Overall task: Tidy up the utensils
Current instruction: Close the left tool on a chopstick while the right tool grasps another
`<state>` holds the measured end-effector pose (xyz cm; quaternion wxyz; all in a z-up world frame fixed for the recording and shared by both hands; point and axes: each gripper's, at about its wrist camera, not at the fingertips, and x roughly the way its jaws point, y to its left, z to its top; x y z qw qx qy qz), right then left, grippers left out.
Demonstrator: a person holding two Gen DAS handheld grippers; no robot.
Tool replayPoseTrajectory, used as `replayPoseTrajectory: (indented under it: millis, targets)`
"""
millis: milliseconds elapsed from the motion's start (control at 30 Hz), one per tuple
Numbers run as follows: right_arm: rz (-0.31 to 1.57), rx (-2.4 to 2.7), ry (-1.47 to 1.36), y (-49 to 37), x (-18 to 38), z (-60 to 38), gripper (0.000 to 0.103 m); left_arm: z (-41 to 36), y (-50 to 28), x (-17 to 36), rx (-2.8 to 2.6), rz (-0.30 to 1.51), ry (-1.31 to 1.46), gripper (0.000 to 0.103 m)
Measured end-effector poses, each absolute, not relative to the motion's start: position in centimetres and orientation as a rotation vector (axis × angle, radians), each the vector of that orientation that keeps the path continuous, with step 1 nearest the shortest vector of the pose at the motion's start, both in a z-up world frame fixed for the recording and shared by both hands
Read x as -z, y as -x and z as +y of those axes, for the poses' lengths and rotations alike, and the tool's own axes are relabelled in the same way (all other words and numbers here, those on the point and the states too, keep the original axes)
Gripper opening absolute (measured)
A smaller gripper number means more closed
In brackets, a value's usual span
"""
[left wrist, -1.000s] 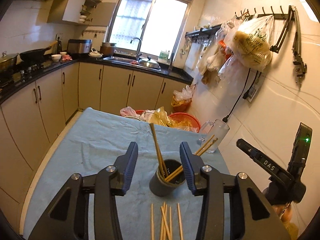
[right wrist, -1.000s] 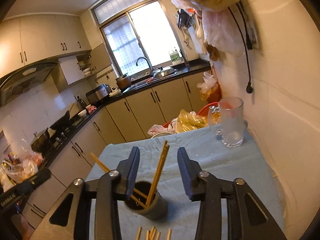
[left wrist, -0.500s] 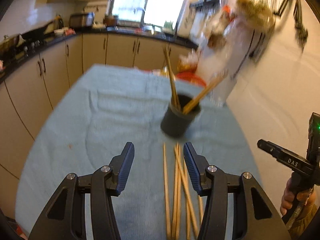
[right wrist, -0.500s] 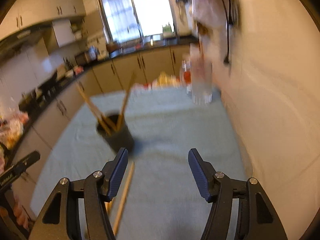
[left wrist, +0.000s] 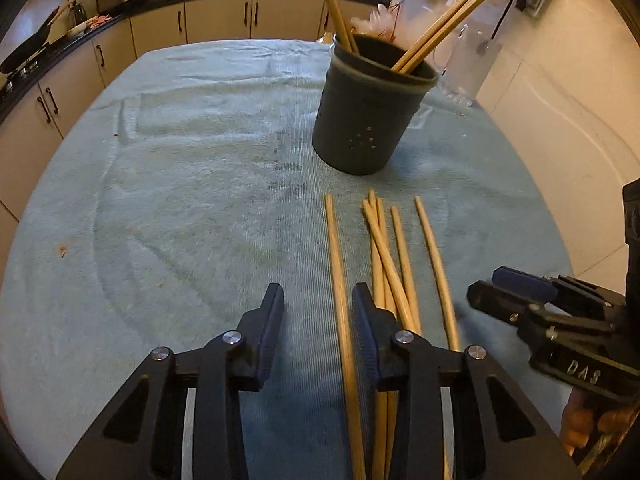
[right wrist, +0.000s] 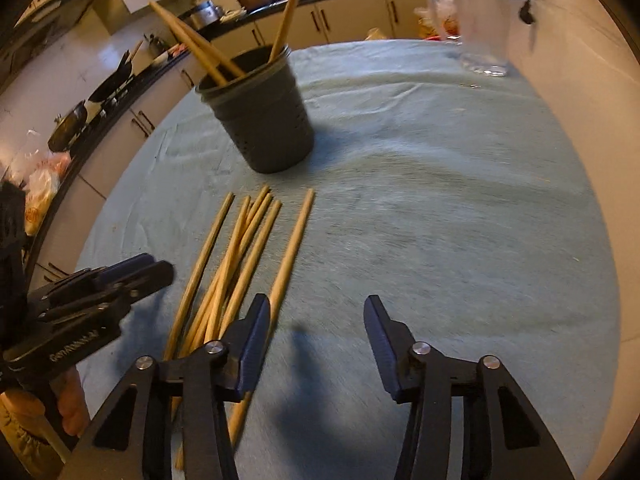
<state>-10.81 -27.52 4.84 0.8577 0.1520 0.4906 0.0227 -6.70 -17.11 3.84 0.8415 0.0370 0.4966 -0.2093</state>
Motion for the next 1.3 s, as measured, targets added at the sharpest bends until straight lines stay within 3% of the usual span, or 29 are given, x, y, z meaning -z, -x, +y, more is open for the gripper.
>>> replayPoseTrajectory:
  millis: [233,267,300,400,733,1033,1200,1300]
  targets:
    - [1.033,-0.026,-0.217,8.0,-4.0,-25.5,0.041,-18.9,5.1,-2.7,0.435,1.053,-0.138,0.022]
    - [1.029,-0.017,-0.189,7.8,-4.0,-25.2,0.036,-18.9,4.9,-2.6,0.431,1.056,-0.143,0.011]
    - [1.029,-0.008,-0.164,7.7,-4.1,-25.0,0.028,-18.7,4.8,-2.6,0.421,1.058,-0.145,0.007]
    - [1.056,-0.013,-0.150,7.9,-4.1,-25.6,0.013,-17.3,4.6,-2.6,0.429,1.098,-0.116,0.006]
    - [1.161,0.046,-0.189,8.8,-4.1,-29.5,0.015,-15.8,3.1,-2.6,0.433,1.196,-0.088,0.006]
    - [1.260,0.113,-0.132,4.6,-4.3,-27.7,0.019,-17.9,2.5,-2.5,0.410,1.165,-0.169,0.006]
    - [1.220,0.087,-0.143,4.6,-4.5,-27.1,0.007,-17.6,3.8,-2.8,0.424,1.127,-0.171,0.005]
    - [1.183,0.046,-0.232,5.4,-5.0,-27.6,0.007,-16.3,4.2,-3.8,0.435,1.106,-0.097,0.005]
